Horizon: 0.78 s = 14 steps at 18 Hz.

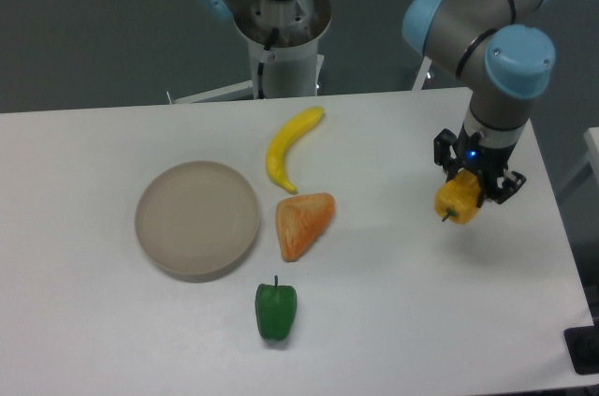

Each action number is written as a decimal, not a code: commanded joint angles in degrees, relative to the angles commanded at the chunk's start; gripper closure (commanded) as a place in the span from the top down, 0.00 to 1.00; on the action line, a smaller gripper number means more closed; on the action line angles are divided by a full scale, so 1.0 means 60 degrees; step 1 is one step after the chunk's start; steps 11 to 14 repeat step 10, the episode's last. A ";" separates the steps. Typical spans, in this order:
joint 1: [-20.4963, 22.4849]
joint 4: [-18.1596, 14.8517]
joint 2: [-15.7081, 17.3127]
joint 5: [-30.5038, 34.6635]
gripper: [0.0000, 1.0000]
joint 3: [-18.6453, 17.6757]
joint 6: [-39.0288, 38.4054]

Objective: Pick up the yellow pepper from the table
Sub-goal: 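Lift the grasped yellow pepper up and away from the banana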

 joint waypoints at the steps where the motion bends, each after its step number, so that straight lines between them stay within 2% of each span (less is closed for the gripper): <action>1: -0.0103 0.0013 0.0000 0.0089 0.14 -0.0015 0.0145; 14: -0.0280 -0.0001 -0.0073 0.0090 0.14 -0.0103 0.0498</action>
